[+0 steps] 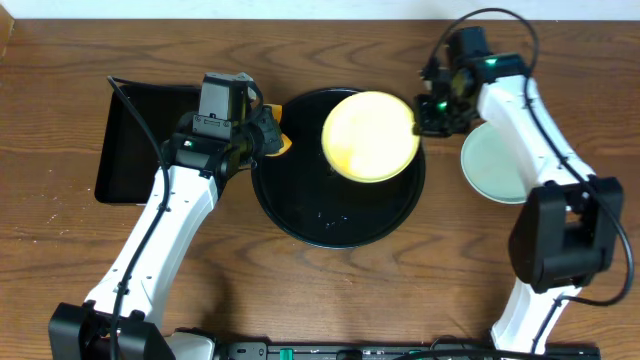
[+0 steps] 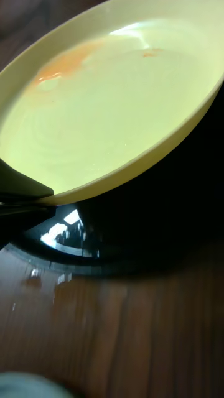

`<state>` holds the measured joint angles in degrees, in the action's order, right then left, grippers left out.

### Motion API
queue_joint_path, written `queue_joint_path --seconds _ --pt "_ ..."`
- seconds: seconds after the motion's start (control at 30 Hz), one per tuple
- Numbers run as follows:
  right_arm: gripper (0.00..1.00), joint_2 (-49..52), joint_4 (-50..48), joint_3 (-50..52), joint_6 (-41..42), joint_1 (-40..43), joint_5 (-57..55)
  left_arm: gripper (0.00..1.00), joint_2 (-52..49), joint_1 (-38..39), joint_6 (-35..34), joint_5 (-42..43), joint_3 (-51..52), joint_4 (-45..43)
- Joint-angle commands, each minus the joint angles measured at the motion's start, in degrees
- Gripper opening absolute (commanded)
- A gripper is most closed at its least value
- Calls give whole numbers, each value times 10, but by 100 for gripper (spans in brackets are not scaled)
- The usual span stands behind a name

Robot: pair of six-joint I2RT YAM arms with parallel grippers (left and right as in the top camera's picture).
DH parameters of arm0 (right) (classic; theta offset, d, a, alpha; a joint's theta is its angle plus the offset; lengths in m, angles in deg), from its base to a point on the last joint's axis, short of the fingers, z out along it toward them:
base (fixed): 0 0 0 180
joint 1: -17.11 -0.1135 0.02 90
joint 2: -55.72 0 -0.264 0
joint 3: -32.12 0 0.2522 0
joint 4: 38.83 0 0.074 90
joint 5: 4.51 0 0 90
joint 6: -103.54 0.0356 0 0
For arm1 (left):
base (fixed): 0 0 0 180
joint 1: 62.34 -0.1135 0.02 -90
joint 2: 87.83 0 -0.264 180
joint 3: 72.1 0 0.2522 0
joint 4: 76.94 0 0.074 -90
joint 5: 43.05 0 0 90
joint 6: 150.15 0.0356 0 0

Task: Clean dirty plates on tray and stack at the side
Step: 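Lift the yellow plate with the right gripper and carry it right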

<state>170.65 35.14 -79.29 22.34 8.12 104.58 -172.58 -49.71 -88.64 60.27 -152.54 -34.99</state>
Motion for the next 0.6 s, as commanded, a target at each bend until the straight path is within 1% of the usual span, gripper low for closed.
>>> queue_joint_path --seconds 0.0,0.23,0.57 --pt "1 -53 2 0 -20 16 7 8 -5 -2 3 -6 -7 1" --pt "1 -86 18 1 -26 58 -9 8 -5 -2 3 -6 -7 1" --pt "1 -95 91 1 -62 160 -9 8 -5 -2 3 -6 -7 1"
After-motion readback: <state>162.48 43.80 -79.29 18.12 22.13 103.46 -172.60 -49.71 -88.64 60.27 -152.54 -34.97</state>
